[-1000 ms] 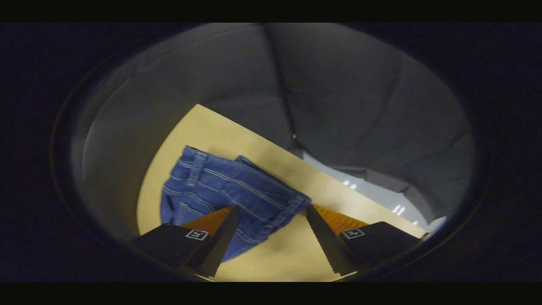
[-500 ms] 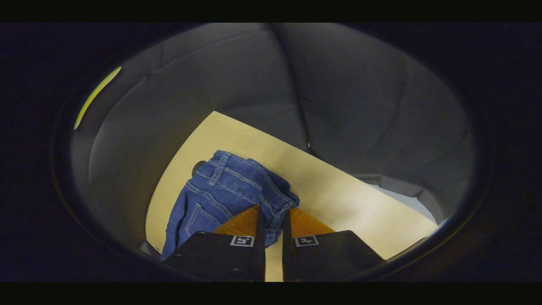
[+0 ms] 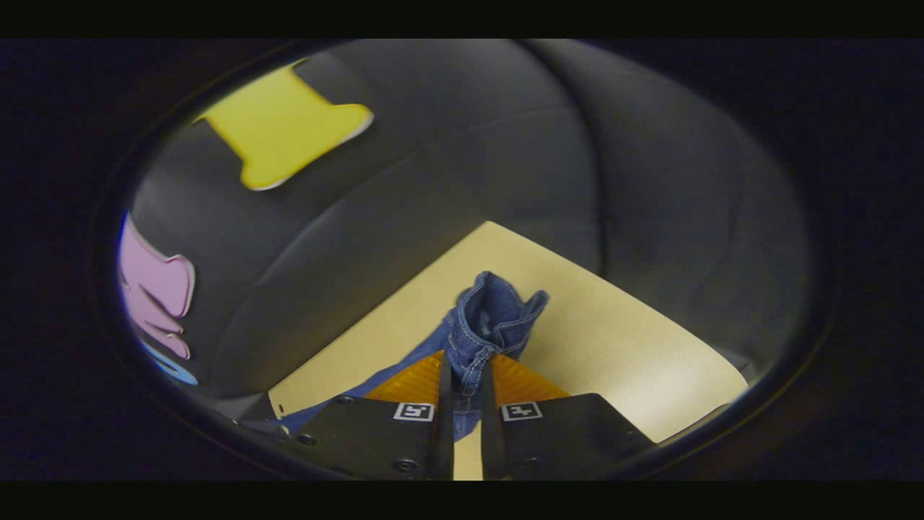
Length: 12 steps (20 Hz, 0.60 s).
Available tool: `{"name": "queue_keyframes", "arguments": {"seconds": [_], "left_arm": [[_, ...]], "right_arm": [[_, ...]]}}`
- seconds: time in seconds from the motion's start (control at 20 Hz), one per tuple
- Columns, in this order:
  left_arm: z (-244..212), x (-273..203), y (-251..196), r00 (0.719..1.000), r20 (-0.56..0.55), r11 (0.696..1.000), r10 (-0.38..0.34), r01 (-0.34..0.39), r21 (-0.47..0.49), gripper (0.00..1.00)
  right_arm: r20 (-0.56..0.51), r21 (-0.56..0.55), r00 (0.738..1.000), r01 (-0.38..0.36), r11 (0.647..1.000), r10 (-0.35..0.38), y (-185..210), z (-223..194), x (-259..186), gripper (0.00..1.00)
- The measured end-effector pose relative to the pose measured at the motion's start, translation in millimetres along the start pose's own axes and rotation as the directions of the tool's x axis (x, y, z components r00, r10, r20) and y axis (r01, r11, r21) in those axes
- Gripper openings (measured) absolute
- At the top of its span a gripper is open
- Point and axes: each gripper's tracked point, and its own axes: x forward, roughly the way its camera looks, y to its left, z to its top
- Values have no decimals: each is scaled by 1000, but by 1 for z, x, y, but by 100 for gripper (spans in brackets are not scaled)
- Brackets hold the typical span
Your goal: Grasp the waist and the cuffs of the jeans and fold them to make the two legs overlap; first hold the waist and fold one-third of the jeans toward the cuffs, then hold the cuffs and fold the remaining one-third in the same direction to finish folding.
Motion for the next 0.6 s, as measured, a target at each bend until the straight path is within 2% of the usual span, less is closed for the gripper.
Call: {"name": "queue_keyframes", "arguments": {"seconds": [0.1,0.2,0.35,0.5,0.6], "left_arm": [[-1,-9,3,1000,5,1000,-6,6,3,95],[-3,-21,11,1000,7,1000,-1,1,7,96],[-11,-37,23,1000,8,1000,12,-12,-8,96],[-19,-54,37,999,15,999,35,-35,-32,94],[-28,-66,48,999,12,997,51,-51,-51,96]], "right_arm": [[13,-93,997,-72,993,74,33,9,-20,19],[20,-164,988,-147,975,152,69,31,-45,19],[-1,-289,967,-244,926,254,114,46,-80,18],[-67,-377,939,-336,863,336,167,20,-98,18],[-136,-402,923,-383,832,359,181,-3,-102,12]]}}
